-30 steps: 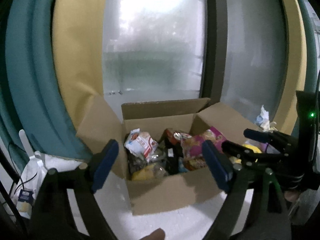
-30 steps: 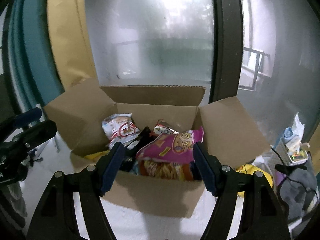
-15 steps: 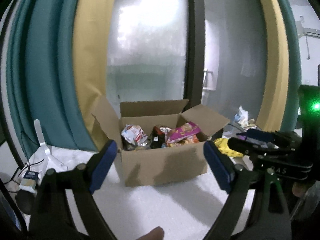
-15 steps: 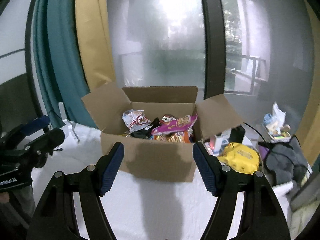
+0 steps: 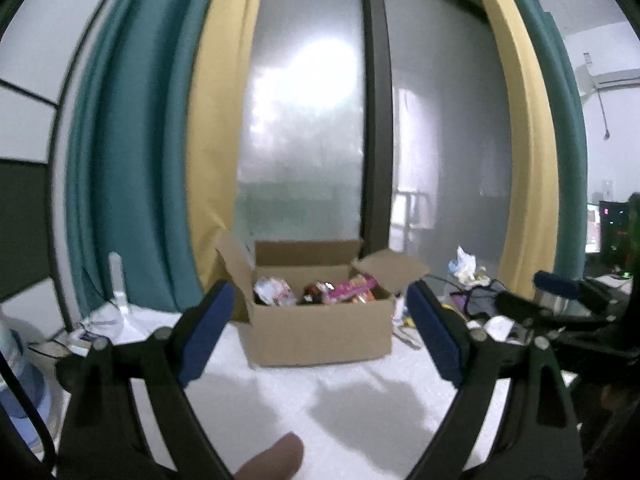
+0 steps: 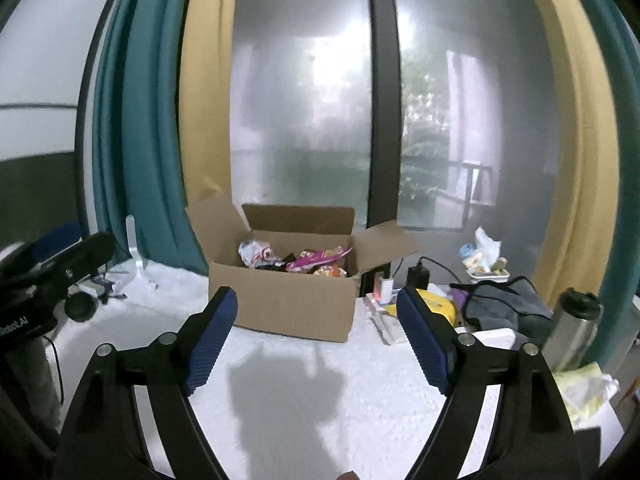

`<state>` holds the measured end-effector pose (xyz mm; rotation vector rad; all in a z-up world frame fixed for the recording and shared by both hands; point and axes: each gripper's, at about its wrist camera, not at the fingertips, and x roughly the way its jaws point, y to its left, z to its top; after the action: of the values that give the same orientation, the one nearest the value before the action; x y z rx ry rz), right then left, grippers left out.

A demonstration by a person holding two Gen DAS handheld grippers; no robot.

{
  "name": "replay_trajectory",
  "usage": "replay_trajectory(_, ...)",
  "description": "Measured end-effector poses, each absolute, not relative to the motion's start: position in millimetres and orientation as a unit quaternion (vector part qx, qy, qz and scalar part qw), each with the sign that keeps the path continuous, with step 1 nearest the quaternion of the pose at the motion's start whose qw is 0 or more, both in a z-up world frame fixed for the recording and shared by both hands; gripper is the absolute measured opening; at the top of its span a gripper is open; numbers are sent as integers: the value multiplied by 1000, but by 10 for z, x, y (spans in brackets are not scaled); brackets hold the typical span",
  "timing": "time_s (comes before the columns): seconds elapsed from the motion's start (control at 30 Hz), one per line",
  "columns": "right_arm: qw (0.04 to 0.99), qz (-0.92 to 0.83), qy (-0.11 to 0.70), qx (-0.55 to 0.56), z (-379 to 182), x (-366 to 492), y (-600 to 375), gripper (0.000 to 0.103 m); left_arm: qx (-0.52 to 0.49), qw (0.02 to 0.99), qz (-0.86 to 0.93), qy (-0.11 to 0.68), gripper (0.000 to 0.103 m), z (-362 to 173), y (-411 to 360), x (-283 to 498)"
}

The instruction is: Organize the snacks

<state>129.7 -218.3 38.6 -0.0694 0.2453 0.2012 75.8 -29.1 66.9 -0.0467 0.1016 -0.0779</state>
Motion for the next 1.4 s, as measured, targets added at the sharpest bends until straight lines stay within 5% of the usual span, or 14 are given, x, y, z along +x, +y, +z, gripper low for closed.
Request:
replay_trajectory(0.4,997,70,39,-19,795,800,-2437,85,-14,1000,-9,16,89,971,-252,540)
replay_trajectory(1.4,993,93,70,-23,761,932,-2260,85,-14,1000,-10,17,89,915,-167,583)
